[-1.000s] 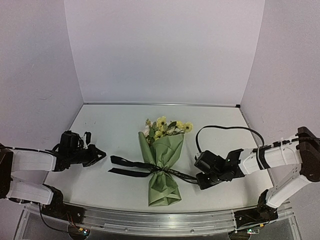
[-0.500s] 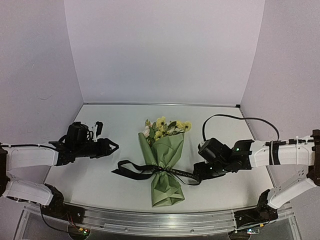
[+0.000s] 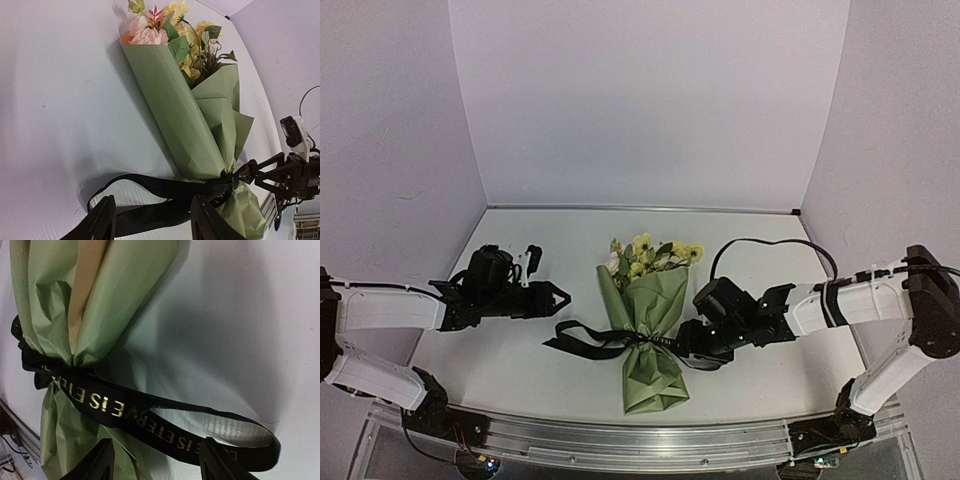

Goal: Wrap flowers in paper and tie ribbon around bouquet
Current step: Tie the half-tied ribbon around the folded bouquet.

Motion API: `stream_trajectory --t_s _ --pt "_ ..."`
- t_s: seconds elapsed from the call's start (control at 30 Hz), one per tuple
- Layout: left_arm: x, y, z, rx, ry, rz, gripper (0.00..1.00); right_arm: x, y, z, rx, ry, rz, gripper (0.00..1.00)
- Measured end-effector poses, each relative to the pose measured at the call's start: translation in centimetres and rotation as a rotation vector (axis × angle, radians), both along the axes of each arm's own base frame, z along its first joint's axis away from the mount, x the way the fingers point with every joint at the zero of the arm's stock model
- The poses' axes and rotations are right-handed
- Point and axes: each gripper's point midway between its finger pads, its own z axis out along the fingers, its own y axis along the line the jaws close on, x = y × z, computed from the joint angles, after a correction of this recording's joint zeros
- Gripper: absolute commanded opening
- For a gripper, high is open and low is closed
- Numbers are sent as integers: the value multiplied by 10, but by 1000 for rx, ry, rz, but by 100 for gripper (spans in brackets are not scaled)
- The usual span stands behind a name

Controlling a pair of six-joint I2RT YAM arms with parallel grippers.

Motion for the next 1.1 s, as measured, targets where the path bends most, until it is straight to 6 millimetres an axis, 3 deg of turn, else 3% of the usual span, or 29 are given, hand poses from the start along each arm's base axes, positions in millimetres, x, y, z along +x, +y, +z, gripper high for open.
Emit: stream_trajectory --t_s 0.37,0.77,0.97,1.1 --pt "5 -1 6 7 -28 3 53 15 28 -6 131 28 -109 44" --pt "5 -6 2 27 -29 -22 52 20 34 -3 172 22 -136 19" --pt "4 -13 3 33 -39 -49 52 20 34 -2 169 16 -130 3" --pt "-4 -27 6 48 -65 -113 52 20 34 -3 164 8 -121 0"
